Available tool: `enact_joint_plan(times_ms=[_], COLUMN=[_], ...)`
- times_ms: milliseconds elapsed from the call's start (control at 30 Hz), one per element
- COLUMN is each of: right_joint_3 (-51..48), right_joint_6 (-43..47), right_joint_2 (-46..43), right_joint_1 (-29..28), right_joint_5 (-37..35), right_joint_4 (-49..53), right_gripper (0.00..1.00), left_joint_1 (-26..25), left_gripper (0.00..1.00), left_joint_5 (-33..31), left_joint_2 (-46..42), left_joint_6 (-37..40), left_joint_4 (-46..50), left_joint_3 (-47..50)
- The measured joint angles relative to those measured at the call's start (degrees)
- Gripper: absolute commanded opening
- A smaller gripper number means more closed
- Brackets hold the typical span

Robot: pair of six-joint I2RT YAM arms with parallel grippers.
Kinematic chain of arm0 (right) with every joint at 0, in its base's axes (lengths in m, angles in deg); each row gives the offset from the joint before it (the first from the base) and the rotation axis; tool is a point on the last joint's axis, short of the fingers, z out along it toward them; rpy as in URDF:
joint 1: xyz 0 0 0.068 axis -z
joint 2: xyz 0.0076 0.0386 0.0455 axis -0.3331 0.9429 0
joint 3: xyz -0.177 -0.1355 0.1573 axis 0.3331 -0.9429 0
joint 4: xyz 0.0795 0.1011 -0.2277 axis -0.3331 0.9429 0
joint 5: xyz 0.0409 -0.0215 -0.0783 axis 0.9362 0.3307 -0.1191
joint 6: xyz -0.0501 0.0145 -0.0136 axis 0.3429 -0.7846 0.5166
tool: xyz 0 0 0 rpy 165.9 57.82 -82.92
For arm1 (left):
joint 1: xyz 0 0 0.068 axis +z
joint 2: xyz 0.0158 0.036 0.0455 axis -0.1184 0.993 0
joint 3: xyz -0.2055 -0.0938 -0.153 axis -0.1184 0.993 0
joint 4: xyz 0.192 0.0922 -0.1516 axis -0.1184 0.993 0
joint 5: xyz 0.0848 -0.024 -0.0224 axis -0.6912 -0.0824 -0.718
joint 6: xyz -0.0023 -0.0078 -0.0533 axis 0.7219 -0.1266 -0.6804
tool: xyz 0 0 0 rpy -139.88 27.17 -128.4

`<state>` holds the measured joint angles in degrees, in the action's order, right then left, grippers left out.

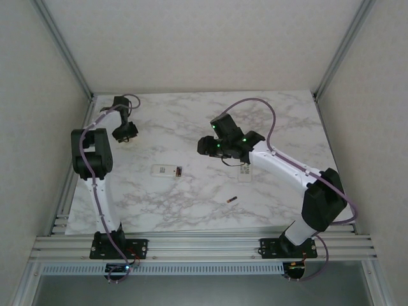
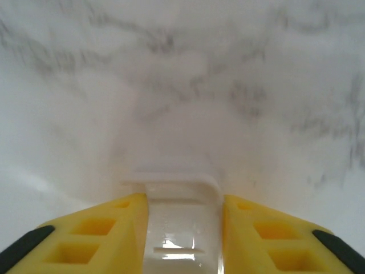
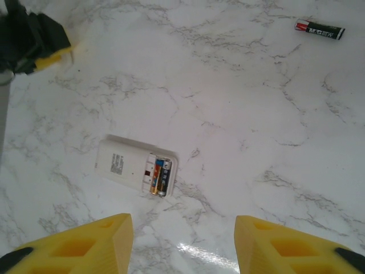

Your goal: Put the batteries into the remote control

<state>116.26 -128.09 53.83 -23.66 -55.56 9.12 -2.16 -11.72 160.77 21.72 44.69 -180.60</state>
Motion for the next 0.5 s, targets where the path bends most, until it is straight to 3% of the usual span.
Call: enact_joint_plan(times_ms=[300,500], right_joint_3=[-3.26,-3.87], right_joint_6=[-2.4,-3.1], right_joint_2=[-4.39,-5.16], right_joint_1=[0.0,0.0], right_joint_5=[-0.11,-0.44], right_joint_4=[0.07,0.22], right_gripper=[0.5,0.51], left_joint_1=[-3.17,-5.18], left_gripper=[0.28,0.18], left_joint_5=[1.51,3.32], left_joint_2=[-6.27,-7.85], left_joint_6=[-0.07,-0.74], left_joint_4=[-2.6,-3.8], left_joint_3=[9.25,11.91])
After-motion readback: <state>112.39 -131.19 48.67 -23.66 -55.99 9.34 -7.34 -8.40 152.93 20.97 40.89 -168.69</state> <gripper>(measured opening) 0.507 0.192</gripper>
